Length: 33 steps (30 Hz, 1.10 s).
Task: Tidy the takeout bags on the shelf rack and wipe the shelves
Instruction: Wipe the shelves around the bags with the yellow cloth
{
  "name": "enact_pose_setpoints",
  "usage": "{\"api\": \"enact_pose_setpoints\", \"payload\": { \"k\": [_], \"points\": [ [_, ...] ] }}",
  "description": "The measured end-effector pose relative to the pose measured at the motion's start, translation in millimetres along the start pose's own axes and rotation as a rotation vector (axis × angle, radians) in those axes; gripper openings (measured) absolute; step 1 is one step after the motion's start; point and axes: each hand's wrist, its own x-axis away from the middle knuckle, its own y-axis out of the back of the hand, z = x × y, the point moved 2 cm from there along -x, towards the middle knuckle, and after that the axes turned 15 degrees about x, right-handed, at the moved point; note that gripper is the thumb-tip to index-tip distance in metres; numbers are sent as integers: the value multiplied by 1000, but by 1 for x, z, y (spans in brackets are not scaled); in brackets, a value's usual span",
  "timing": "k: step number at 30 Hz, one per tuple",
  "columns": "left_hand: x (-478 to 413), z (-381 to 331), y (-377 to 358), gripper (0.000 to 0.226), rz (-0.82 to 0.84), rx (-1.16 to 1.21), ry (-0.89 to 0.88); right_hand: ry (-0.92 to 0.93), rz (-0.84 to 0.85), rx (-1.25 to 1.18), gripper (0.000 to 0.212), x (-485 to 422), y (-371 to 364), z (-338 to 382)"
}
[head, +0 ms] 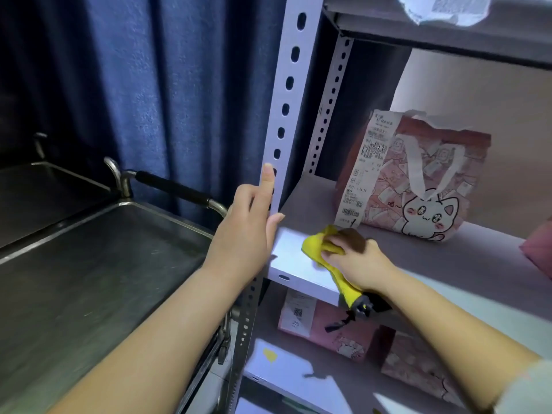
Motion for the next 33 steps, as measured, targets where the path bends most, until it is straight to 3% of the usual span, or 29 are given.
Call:
{"api": "enact_pose_setpoints", "payload": {
  "k": [5, 8, 12, 19, 23, 25, 29, 33],
  "points": [
    [1, -3, 0, 69, -13, -2, -1, -87, 24, -32, 39, -35, 0, 57],
    [2, -4, -1, 68, -15, 2, -17, 29, 57, -18, 37, -24, -6, 85],
    [2, -2, -1, 70, -31, 41, -20, 167, 30, -10, 37, 9, -10, 56],
    [5, -2, -5, 74, -85, 66, -31, -369, -27, 132, 39, 61, 0, -82],
    [14, -7, -14, 75, -87, 78, -5, -534, -58, 151, 39, 67, -1, -77],
    [21, -8, -20, 74, -89, 101, 15, -474, -76, 134, 39, 62, -2, -49],
    [29, -11, -28, 71, -95, 79, 55, -189, -116, 133, 35, 57, -10, 12],
    [36, -22, -31, 73, -94, 66, 67, -107, -104, 96, 36, 66, -7, 5]
  ]
}}
